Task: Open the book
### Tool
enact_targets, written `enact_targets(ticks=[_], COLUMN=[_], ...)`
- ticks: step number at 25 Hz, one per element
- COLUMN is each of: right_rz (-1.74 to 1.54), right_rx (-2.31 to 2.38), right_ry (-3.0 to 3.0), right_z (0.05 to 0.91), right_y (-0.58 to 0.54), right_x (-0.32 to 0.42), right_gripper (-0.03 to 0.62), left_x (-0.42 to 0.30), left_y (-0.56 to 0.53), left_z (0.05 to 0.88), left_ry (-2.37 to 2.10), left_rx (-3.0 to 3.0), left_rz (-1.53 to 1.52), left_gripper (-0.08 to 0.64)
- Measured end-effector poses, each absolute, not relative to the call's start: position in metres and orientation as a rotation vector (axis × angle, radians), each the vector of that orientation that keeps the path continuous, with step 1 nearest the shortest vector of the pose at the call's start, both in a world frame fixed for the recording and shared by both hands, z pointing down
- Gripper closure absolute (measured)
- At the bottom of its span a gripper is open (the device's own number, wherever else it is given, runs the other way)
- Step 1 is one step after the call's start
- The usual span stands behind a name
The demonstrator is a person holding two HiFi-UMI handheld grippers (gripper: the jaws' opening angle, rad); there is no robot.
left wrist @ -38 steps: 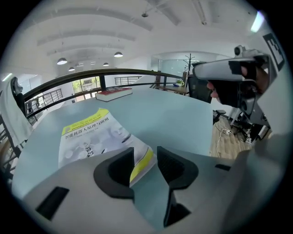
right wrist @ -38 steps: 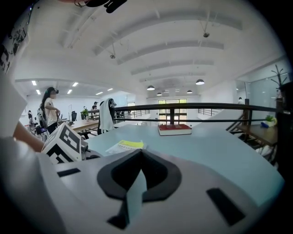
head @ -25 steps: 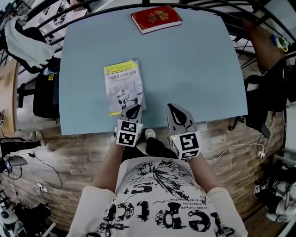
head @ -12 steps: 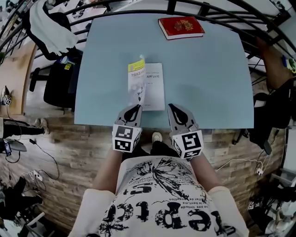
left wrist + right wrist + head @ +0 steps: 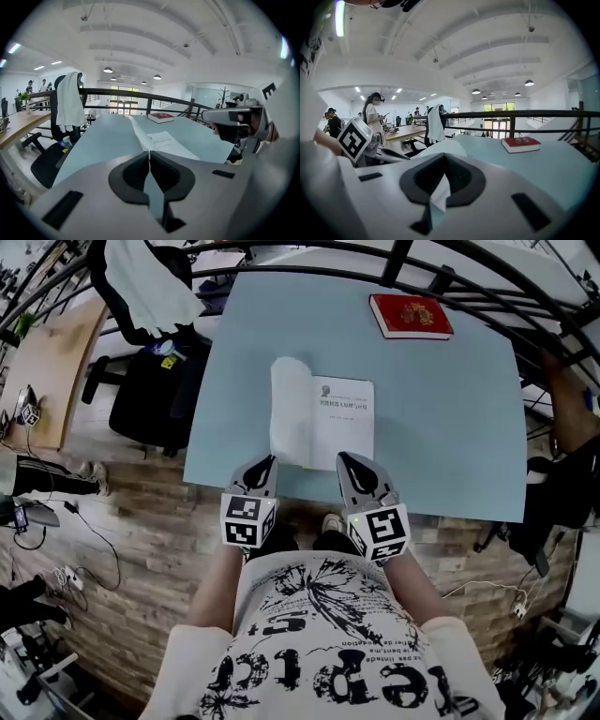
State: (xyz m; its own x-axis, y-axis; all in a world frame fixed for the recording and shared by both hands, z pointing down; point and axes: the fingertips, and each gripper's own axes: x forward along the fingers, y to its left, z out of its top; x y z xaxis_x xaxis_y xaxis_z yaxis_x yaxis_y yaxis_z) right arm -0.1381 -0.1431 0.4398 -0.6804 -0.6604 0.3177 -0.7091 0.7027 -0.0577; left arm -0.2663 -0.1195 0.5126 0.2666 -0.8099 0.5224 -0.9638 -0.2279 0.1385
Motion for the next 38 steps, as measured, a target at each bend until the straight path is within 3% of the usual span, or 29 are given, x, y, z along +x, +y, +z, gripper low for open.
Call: enact_targets(ticks=[11, 24, 29, 38], right_rz=[0.290, 0.319, 0.298, 0.248], right_rx=[1.042, 1.069, 1.082, 1.140], right_ry=[-2.620, -2.563, -2.569, -2.604], right_z=[0.449, 0.465, 0.460, 0.437], right_y=[-0.146, -0.148, -0.151, -0.164], right_x=[-0.190, -0.189, -0.188, -0.183], right_gripper=[0.581, 0.581, 0.581, 0.581], left_x=[-0.341, -0.351, -0.352, -0.362], left_y=[-0.112, -0.115, -0.112, -0.133], left_z=[0.575, 0.638, 0.633, 0.560], left_ry=[-1.584, -1.516, -1.485, -1.608], left_rx=[1.942, 1.832, 1.858, 2.010], left_rz=[0.602, 0.662, 0.646, 0.533], left_gripper=[0.537, 0.535, 0.469, 0.472])
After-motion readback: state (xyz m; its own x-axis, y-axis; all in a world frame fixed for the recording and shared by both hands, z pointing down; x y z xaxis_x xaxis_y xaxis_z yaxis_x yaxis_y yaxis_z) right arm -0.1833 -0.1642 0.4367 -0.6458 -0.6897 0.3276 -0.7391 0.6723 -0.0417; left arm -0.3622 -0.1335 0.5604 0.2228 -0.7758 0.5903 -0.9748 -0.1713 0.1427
